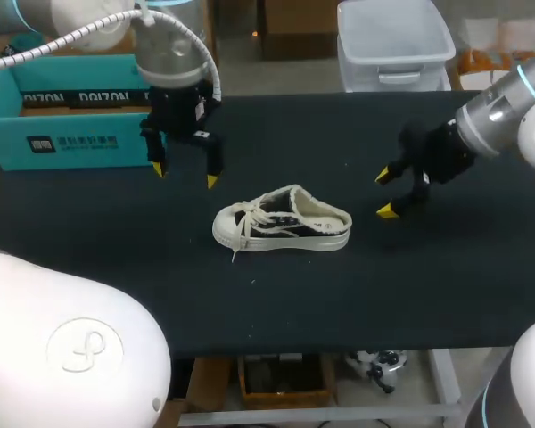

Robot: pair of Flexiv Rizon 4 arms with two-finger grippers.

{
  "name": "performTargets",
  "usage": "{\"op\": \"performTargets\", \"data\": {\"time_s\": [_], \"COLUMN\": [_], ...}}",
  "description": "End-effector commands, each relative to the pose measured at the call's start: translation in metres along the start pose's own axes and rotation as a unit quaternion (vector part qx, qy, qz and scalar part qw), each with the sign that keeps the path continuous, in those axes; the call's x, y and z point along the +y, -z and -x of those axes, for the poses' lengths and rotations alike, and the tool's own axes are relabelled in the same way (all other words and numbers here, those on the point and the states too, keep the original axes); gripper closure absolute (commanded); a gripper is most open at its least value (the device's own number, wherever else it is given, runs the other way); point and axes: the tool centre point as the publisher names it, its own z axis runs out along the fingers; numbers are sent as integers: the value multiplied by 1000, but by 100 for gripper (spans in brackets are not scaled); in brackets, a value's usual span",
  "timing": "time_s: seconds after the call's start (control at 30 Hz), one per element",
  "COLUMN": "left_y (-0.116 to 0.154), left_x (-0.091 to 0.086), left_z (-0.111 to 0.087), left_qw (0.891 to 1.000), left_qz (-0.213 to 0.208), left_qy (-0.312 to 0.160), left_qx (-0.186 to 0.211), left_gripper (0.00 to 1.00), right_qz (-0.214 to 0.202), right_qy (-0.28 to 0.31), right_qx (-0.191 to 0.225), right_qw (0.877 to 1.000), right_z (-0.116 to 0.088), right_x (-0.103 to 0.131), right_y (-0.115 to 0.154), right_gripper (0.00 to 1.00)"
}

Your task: Open the shoe tongue, take the insole out of the shoe, put the insole back into the shoe, and pack the shoe into the shoebox

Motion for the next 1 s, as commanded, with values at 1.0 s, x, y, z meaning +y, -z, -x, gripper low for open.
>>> {"op": "performTargets", "data": {"time_s": [1.0], "left_y": [-19], "left_x": [7], "left_z": [-30], "left_qw": [1000], "left_qz": [-11], "left_qy": [9], "left_qx": [-1], "left_gripper": [0], "right_qz": [78], "right_qy": [-41], "right_qx": [49], "right_qw": [995], "right_z": [-11], "right_x": [6], "right_y": [-90], "right_gripper": [0]}}
